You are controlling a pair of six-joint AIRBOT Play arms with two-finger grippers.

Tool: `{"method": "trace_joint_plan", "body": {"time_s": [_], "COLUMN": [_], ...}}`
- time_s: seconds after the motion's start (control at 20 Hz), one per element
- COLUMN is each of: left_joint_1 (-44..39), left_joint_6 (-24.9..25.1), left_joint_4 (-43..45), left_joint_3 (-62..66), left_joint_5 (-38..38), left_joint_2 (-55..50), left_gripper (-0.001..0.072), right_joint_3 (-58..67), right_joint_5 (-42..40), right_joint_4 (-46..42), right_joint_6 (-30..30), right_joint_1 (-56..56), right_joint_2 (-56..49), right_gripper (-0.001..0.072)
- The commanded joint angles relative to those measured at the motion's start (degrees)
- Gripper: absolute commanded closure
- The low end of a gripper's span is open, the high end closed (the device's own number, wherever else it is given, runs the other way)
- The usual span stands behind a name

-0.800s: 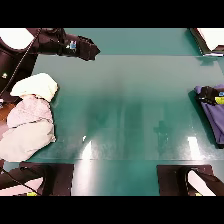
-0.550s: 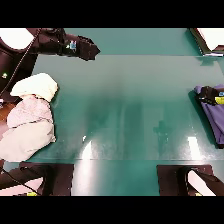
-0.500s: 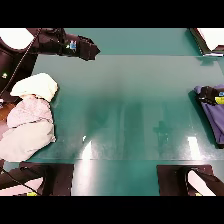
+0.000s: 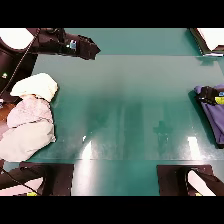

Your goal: Fold the shirts.

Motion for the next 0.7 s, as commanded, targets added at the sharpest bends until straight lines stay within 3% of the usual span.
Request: {"method": "trace_joint_plan", "body": {"time_s": [0.0, 0.1, 0.15, 0.2, 0.25, 0.4, 0.65], "left_joint_1": [1.3, 7.0, 10.6, 14.4, 18.2, 26.9, 35.3], "left_joint_6": [-0.9, -9.8, -11.7, -13.5, -14.3, -13.9, -14.0], "left_joint_4": [7.0, 16.3, 19.3, 21.6, 23.4, 24.0, 24.3], "left_joint_3": [0.1, 0.1, 0.1, 0.0, -0.1, -3.4, -17.5], "left_joint_5": [1.7, -1.3, -3.6, -6.1, -8.6, -10.8, -4.5], "left_joint_2": [0.4, 1.0, 1.1, 0.9, 0.5, -1.0, -5.3], "left_gripper": [0.0681, 0.0678, 0.0484, 0.0144, 0.0018, 0.0026, 0.0026], "right_joint_3": [0.0, 0.0, 0.0, 0.0, 0.0, 0.0, 0.0], "right_joint_5": [0.1, 0.5, 1.1, 1.7, 2.1, 2.1, 1.9], "right_joint_4": [0.0, 0.0, 0.0, 0.0, 0.0, 0.0, 0.1], "right_joint_6": [0.0, 0.0, 0.0, 0.0, 0.0, 0.0, 0.1], "right_joint_1": [0.1, 0.1, 0.1, 0.1, 0.1, 0.1, 0.1], "right_joint_2": [0.0, 0.0, 0.0, 0.0, 0.0, 0.0, 0.0], "right_gripper": [0.0695, 0.0695, 0.0695, 0.0695, 0.0695, 0.0695, 0.0695]}}
